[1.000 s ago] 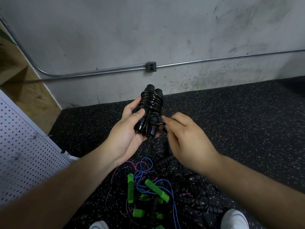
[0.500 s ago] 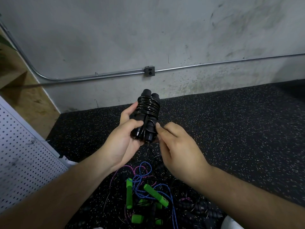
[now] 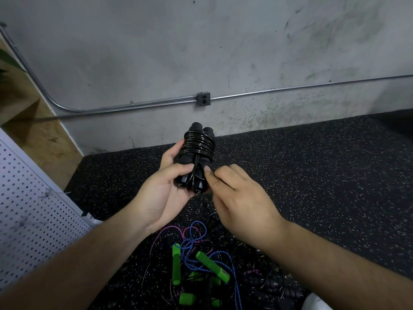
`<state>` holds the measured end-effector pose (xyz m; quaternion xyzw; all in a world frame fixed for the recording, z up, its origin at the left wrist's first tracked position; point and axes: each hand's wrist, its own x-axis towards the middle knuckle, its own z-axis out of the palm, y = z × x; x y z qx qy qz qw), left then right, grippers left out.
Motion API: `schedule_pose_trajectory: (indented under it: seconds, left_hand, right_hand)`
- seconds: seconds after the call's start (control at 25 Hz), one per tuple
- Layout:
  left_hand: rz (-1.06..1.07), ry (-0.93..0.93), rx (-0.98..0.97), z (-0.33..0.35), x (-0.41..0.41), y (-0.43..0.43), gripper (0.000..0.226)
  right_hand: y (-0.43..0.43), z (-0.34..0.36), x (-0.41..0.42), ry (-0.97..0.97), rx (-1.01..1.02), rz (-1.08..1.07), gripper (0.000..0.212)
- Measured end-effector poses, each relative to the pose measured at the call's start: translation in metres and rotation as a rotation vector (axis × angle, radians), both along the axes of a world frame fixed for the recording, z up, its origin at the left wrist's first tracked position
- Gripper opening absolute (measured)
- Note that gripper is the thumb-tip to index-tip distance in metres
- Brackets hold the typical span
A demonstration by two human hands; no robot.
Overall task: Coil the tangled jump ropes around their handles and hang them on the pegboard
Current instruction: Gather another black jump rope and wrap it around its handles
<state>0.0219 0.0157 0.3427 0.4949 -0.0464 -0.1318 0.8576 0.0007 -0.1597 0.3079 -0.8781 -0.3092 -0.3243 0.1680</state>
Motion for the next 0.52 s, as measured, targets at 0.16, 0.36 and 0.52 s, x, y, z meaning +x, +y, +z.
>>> schedule_pose_trajectory:
  seconds: [0.16,0.36,0.52]
  left_hand:
    - [-0.030,0.011,-0.057,0.002,-0.001,0.003,0.065]
    - [-0.069,-0.012,-0.013,-0.006,-0.006,-0.005,0.070]
    - [-0.070,-0.053,-0.009,-0.003,-0.003,-0.003,0.069]
  right_hand:
    - [-0.008,0.007,0.009,-0.067,-0.078,0.073,0.039]
    - [-0.008,0.013,0.015,-0.067,0.004,0.067,0.035]
    - [-0.002,0.019,0.010,0.097,0.318,0.049,0.024]
